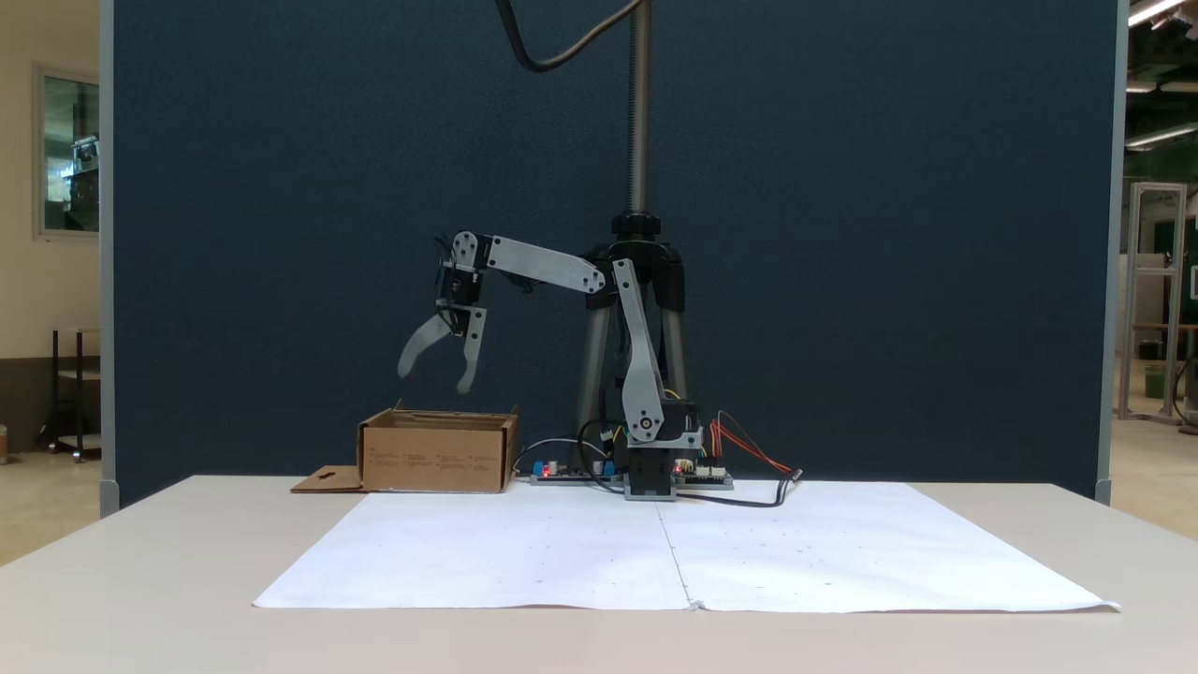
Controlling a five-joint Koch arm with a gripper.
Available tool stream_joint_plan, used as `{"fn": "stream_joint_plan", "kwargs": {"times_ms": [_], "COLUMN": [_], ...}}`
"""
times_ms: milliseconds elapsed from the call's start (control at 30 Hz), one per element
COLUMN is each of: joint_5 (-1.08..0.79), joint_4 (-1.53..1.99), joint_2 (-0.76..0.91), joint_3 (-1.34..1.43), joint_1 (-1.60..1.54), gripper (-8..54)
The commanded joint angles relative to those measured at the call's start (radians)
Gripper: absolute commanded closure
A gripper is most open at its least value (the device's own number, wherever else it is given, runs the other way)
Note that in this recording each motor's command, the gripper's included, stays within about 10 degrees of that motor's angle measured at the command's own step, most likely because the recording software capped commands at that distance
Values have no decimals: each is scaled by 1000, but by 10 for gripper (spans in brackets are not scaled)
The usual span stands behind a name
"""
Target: Grasp a green dice and put it in the bin.
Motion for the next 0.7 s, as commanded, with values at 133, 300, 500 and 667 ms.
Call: {"fn": "stream_joint_plan", "kwargs": {"times_ms": [133,300,500,667], "joint_5": [276,327,328,324], "joint_4": [-31,-35,-146,-160], "joint_2": [209,258,285,298], "joint_3": [-81,-80,-80,-55], "joint_1": [-318,-736,-1188,-1491], "gripper": [43,36,36,11]}}
